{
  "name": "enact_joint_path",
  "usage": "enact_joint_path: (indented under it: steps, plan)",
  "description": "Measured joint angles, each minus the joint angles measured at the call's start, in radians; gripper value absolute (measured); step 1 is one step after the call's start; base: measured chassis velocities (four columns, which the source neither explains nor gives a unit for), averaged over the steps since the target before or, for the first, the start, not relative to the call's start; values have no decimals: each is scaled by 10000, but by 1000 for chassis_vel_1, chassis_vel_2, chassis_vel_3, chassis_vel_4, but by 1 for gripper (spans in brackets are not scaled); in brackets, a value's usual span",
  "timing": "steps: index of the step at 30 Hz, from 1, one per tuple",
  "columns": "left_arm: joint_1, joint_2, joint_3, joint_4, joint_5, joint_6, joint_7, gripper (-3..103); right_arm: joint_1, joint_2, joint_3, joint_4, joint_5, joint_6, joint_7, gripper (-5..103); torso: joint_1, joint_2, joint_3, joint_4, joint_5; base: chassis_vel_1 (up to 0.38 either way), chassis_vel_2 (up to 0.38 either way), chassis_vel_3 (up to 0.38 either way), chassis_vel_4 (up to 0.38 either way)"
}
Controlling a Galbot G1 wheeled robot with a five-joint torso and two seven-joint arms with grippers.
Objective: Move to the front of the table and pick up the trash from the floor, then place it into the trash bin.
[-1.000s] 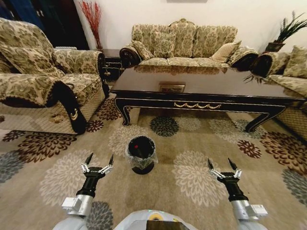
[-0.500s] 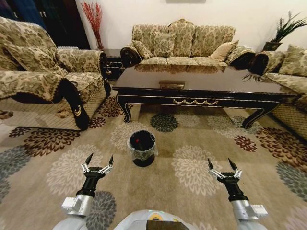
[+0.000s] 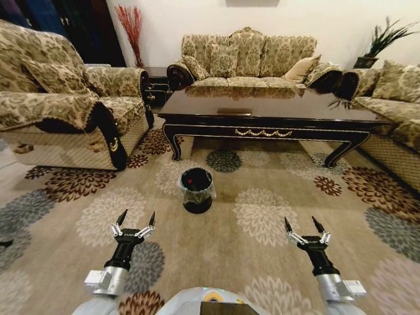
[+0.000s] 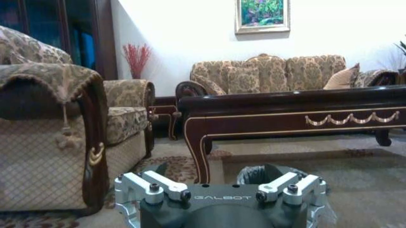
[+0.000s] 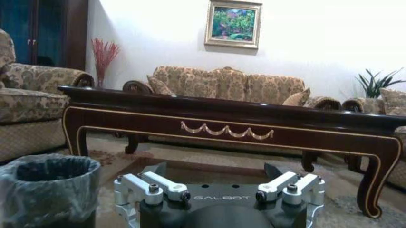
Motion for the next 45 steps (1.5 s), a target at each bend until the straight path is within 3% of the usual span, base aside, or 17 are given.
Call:
enact_joint_path:
  steps: [45]
  plan:
    - [0,0,1,0,0,0,-1,100,0,0,0,-1,0,0,0,100,0,1,0,1,0,190,-195,-192,198]
